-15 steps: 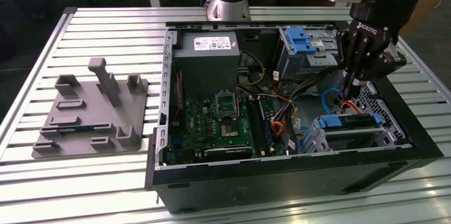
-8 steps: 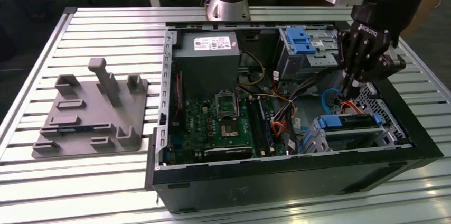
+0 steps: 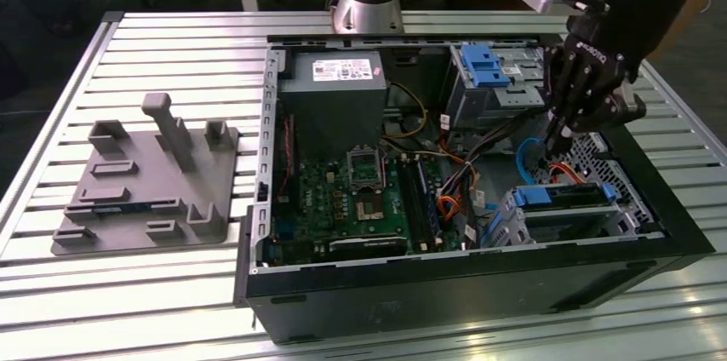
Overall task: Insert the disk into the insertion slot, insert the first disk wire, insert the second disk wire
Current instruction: 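Insert the second disk wire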
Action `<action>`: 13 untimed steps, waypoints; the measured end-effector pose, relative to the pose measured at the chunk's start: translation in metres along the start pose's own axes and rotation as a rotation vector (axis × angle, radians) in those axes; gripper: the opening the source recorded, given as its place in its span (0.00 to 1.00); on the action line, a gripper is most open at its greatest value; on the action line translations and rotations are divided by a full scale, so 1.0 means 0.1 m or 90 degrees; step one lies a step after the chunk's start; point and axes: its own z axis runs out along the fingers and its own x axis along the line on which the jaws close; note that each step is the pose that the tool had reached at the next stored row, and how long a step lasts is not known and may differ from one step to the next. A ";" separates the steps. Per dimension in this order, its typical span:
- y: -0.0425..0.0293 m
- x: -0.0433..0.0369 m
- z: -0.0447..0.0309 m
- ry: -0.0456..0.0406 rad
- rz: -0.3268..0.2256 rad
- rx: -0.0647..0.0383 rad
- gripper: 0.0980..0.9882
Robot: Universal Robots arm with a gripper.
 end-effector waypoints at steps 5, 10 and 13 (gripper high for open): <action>-0.032 0.090 0.015 -0.0104 -0.001 -0.002 0.07; -0.067 0.168 0.038 -0.0296 -0.002 -0.003 0.07; -0.075 0.207 0.051 -0.0527 -0.002 -0.003 0.07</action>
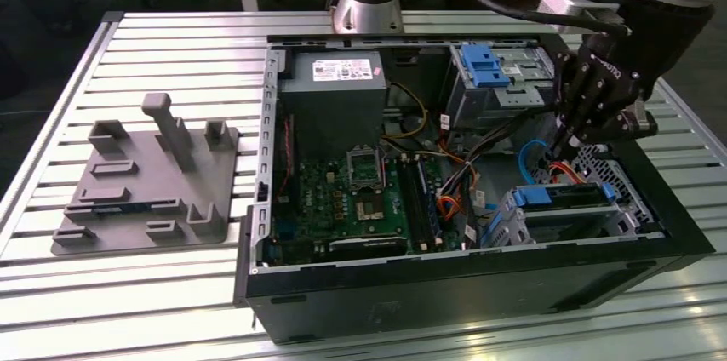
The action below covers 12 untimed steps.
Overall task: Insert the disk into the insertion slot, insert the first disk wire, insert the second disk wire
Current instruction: 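Insert the second disk wire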
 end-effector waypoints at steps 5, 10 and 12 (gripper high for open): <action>-0.002 0.084 0.008 -0.0131 0.000 0.000 0.07; -0.003 0.150 0.020 -0.0197 0.003 0.000 0.07; -0.006 0.172 0.025 -0.0220 0.004 0.000 0.07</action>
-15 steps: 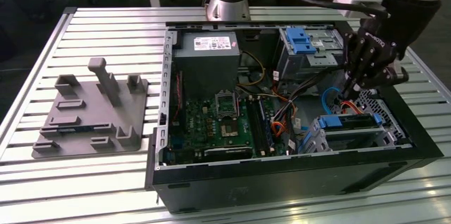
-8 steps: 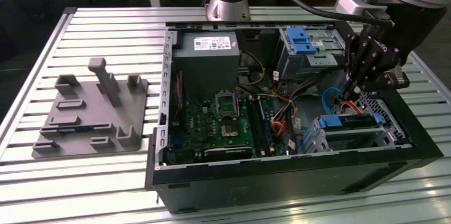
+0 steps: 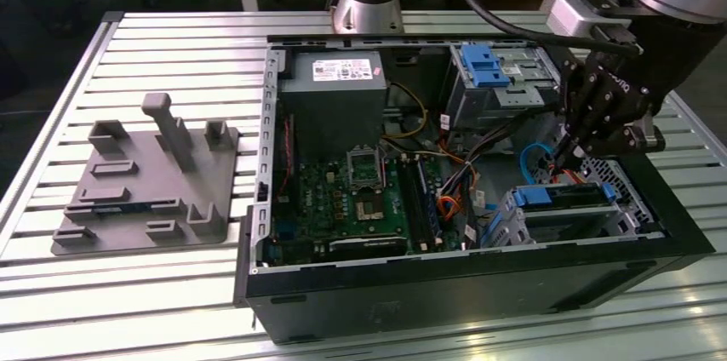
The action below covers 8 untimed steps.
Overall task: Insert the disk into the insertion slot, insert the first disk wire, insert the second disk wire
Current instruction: 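Insert the second disk wire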
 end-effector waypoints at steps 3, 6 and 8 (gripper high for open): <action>-0.019 0.015 0.003 -0.0024 0.001 0.000 0.07; -0.019 0.015 0.003 -0.0025 0.001 0.000 0.07; -0.020 0.015 0.003 -0.0025 0.001 0.000 0.07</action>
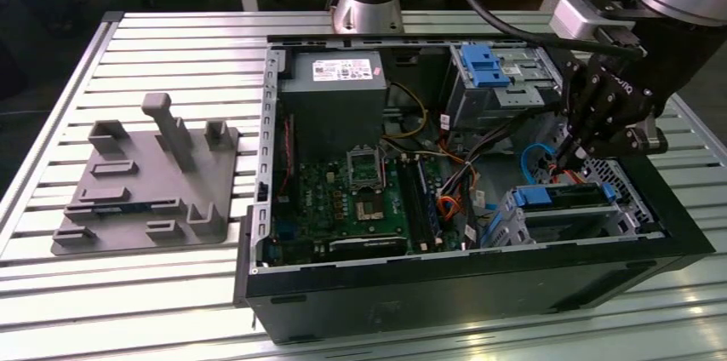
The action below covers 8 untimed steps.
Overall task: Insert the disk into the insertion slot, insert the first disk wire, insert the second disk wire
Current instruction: 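Insert the second disk wire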
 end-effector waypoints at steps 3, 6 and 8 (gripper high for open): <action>0.000 0.004 0.005 -0.0004 0.006 0.000 0.07; -0.001 0.011 0.011 -0.0057 0.013 -0.001 0.07; -0.001 0.018 0.014 -0.0167 0.014 -0.001 0.07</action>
